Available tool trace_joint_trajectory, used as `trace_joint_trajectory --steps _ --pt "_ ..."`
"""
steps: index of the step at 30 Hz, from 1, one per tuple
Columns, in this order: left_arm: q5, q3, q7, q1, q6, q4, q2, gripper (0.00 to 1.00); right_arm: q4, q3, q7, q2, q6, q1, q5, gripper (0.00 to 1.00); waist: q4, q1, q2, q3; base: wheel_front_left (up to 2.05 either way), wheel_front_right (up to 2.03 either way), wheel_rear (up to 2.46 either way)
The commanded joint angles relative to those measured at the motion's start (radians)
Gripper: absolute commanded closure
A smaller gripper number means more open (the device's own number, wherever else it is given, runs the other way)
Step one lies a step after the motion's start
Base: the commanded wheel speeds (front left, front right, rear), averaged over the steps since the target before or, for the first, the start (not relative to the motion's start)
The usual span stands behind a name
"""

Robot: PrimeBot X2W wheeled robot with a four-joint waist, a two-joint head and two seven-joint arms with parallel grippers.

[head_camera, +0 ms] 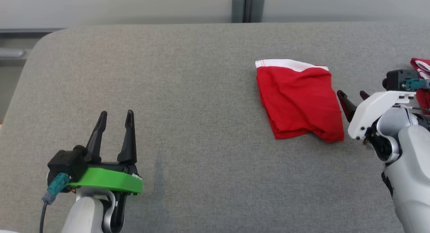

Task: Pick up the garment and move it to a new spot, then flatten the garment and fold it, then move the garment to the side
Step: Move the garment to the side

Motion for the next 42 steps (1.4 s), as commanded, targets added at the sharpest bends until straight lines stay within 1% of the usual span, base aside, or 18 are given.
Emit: trace_joint_trajectory --steps 1,10,12,14,15,16,17,23,26,29,32,37,42 --pt "0.003 -0.004 0.000 -0.024 -0.002 -0.006 0.001 0.00 0.032 -0.007 0.027 -0.006 -0.001 -0.042 0.009 0.00 0.052 0.0000 0.0000 0.068 0.00 0.00 0.00" --pt "-0.004 -0.026 0.000 -0.073 -0.002 -0.017 -0.010 0.00 0.218 0.001 0.178 -0.035 -0.001 -0.186 0.013 0.00 0.109 0.0000 0.0000 0.143 0.00 0.00 0.00" --pt "-0.007 -0.030 0.000 -0.085 -0.002 -0.022 -0.011 0.00 0.257 0.008 0.219 -0.051 -0.001 -0.216 0.010 0.00 0.117 0.0000 0.0000 0.164 0.00 0.00 0.00" --pt "-0.006 -0.033 0.000 -0.091 -0.002 -0.025 -0.012 0.00 0.276 0.012 0.224 -0.073 -0.001 -0.227 -0.005 0.00 0.120 0.0000 0.0000 0.177 0.00 0.00 0.00" --pt "-0.006 -0.034 0.000 -0.094 -0.002 -0.027 -0.012 0.00 0.283 0.011 0.220 -0.085 -0.002 -0.232 -0.012 0.50 0.121 0.0000 0.0000 0.183 0.00 0.00 0.00" --pt "-0.005 -0.035 0.000 -0.099 -0.002 -0.029 -0.013 0.00 0.291 0.008 0.218 -0.095 -0.002 -0.239 -0.014 0.80 0.122 0.0000 0.0000 0.191 0.00 0.00 0.00" --pt "-0.005 -0.037 0.000 -0.103 -0.002 -0.031 -0.013 0.00 0.299 0.009 0.221 -0.102 -0.002 -0.242 -0.016 1.00 0.123 0.0000 0.0000 0.195 0.00 0.00 0.00" --pt "0.002 -0.041 0.000 -0.121 -0.002 -0.038 -0.012 0.00 0.281 0.069 0.230 -0.132 -0.003 -0.252 0.001 1.00 0.115 0.0000 0.0000 0.212 0.00 0.00 0.00" --pt "0.003 -0.040 0.000 -0.120 -0.002 -0.037 -0.006 0.00 0.248 0.116 0.241 -0.151 -0.002 -0.261 0.020 1.00 0.096 0.0000 0.0000 0.199 0.00 0.00 0.00" --pt "0.000 -0.036 0.000 -0.112 -0.002 -0.036 -0.001 0.00 0.199 0.163 0.260 -0.174 -0.002 -0.262 0.063 1.00 0.070 0.0000 0.0000 0.175 0.00 0.00 0.00" --pt "-0.001 -0.028 0.000 -0.095 -0.002 -0.037 0.003 0.00 0.138 0.217 0.278 -0.193 -0.001 -0.267 0.105 1.00 0.029 0.0000 0.0000 0.149 0.00 0.00 0.00" --pt "0.001 -0.018 0.000 -0.076 -0.002 -0.044 0.010 0.00 0.038 0.309 0.341 -0.234 -0.001 -0.296 0.167 1.00 -0.046 0.0000 0.0000 0.121 0.00 0.00 0.00" --pt "0.007 -0.010 0.000 -0.068 -0.002 -0.062 0.016 0.00 -0.077 0.392 0.397 -0.321 -0.001 -0.339 0.193 1.00 -0.132 0.0000 0.0000 0.115 0.00 0.00 0.00"
